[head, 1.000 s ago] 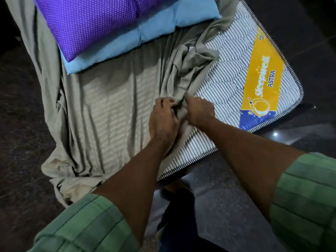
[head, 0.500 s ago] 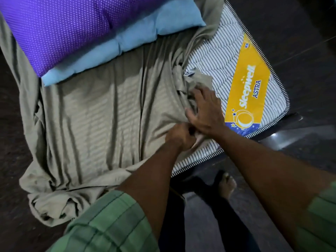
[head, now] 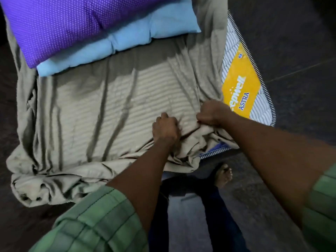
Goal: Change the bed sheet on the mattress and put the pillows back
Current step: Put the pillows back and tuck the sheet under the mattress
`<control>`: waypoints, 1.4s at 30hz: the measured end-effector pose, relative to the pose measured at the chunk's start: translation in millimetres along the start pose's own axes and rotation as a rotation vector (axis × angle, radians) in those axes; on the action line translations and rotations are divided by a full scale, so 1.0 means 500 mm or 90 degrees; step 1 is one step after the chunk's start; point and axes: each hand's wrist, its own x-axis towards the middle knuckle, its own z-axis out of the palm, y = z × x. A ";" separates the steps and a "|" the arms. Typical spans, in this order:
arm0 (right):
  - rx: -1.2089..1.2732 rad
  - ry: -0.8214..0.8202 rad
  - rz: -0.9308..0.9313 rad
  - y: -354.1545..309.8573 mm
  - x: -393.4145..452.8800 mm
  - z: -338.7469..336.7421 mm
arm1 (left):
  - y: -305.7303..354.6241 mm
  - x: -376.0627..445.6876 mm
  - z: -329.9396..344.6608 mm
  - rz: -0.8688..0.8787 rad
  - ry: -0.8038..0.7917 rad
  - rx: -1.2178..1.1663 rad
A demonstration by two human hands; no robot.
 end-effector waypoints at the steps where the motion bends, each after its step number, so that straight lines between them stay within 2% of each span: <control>1: 0.063 0.093 -0.004 0.023 -0.004 0.004 | 0.027 -0.006 0.011 -0.021 -0.007 -0.005; 3: 0.102 0.292 0.001 0.056 -0.006 0.017 | 0.075 -0.012 0.026 -0.054 0.020 -0.047; 4: 0.089 0.331 0.019 0.065 -0.005 0.023 | 0.098 -0.014 0.027 -0.067 0.043 -0.086; 7: 0.161 0.268 0.102 0.081 0.011 0.041 | 0.162 -0.003 0.033 -0.063 0.096 -0.208; 9: 0.306 0.169 0.110 0.095 0.026 0.041 | 0.202 0.004 0.044 -0.034 0.086 -0.200; 11: 0.320 0.117 0.059 0.120 0.029 0.037 | 0.224 0.015 0.059 -0.030 0.086 -0.154; 13: 0.257 0.124 0.023 0.163 0.020 0.031 | 0.252 0.023 0.074 -0.032 0.067 -0.109; 15: 0.269 0.143 0.052 0.215 0.006 0.024 | 0.293 0.025 0.087 0.005 0.047 -0.108; 22: 0.213 0.302 0.158 0.410 -0.025 0.009 | 0.504 0.015 0.112 0.117 -0.023 -0.277; 25: 0.332 0.279 0.176 0.452 -0.023 -0.003 | 0.531 0.022 0.117 0.124 -0.036 -0.298; 31: 0.640 0.198 0.185 0.459 -0.021 -0.014 | 0.514 0.017 0.126 0.063 0.090 -0.148; 36: 0.631 0.212 0.227 0.450 -0.032 0.003 | 0.527 0.008 0.132 0.076 0.099 -0.159; 38: 0.806 0.221 0.270 0.457 -0.034 0.005 | 0.530 0.008 0.138 0.069 0.111 -0.168; 40: 1.085 0.197 0.319 0.477 -0.041 -0.005 | 0.527 0.002 0.146 0.064 0.117 -0.180; 42: 1.216 0.181 0.329 0.520 -0.052 -0.014 | 0.529 -0.002 0.147 0.055 0.130 -0.199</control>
